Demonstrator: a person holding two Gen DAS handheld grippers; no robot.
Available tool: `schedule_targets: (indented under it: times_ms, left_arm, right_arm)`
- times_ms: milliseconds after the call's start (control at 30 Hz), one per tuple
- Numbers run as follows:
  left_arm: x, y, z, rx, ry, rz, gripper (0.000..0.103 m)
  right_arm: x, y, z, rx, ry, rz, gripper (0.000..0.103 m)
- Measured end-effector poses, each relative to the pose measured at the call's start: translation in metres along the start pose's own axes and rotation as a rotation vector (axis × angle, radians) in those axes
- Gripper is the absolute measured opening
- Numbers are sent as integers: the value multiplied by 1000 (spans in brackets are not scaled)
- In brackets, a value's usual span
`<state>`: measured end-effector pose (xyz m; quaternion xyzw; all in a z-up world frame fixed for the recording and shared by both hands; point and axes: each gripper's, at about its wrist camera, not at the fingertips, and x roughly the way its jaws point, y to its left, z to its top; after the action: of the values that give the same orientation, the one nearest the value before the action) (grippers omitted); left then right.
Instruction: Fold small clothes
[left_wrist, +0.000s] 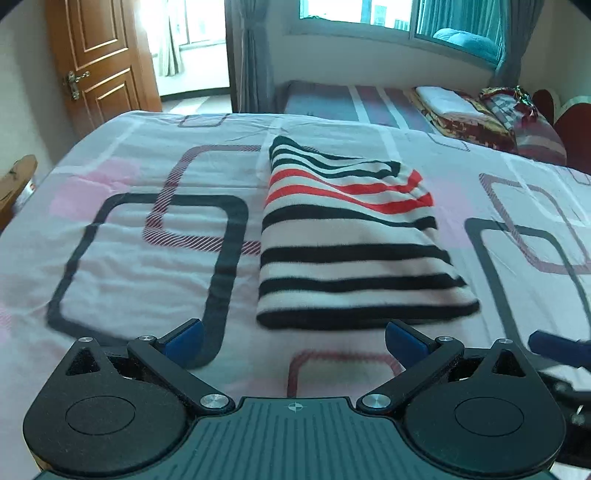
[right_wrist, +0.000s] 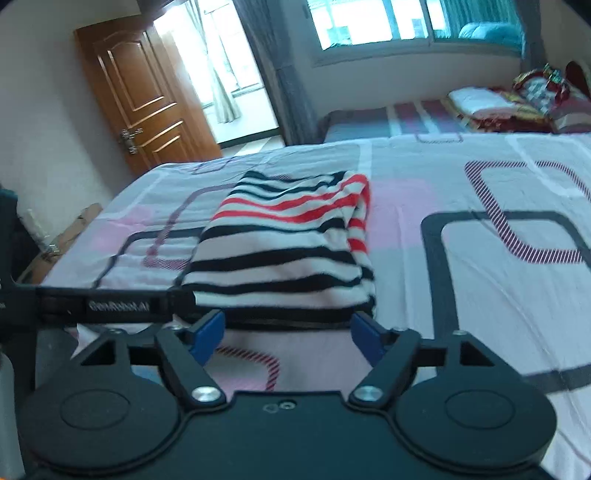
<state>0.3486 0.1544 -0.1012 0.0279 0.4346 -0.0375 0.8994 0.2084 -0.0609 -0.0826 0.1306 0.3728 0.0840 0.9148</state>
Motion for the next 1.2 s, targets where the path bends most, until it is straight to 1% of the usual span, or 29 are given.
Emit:
schedule_targets:
  times_ms: [33,100,133,167,233,267,300,367,433,500,600,700,800,900,1033,1200]
  left_arm:
    - [-14,1,-4,-13,-17,1,103]
    - [-48,2,-16,-34,-89,-5,103]
    - [-63,1,-22,-36,-120,7,103]
    - [-78,-1,-28,-35,-144,33,103]
    - [-103,-5,-41,-19,-183,79,103]
    - [-118,-8,-50,-3,-204,104,103]
    - [-130,-9,-56,5,-212,114,103]
    - [-153,-12,-69,18,-212,109,103]
    - [-171,-16,-80,18,-208,95,103]
    - [-192,-19,-94,9,-218,98,103]
    - [-215,-24,-111,-3,-209,101,103]
    - [-232,-28,-125,-15,-204,92,103]
    - [-247,-34,-139,4,-211,108,103]
    - [-258,-37,-148,14,-219,119,103]
    - [-270,-37,-155,1,-216,106,103]
    - [-280,-37,-160,-1,-227,108,103]
  right_arm:
    - [-8,0,-2,4,9,26,80]
    - [-25,0,-6,4,24,63,82]
    - [-34,1,-8,0,29,76,83]
    - [-44,2,-11,-7,34,93,83]
    - [-65,6,-17,-30,42,123,93]
    - [-76,8,-19,-42,38,131,93]
    - [-88,10,-23,-53,33,138,93]
    - [-110,16,-29,-65,25,139,95]
    - [-133,24,-35,-76,6,112,97]
    - [-156,34,-43,-116,-17,68,98]
    - [-187,46,-55,-195,-86,10,98]
    - [-217,54,-66,-204,-171,-54,99]
    - [-238,59,-72,-216,-248,-117,100]
    - [-249,59,-77,-219,-281,-161,100]
    - [-258,53,-81,-189,-301,-170,100]
    - [-264,53,-87,-173,-302,-162,100]
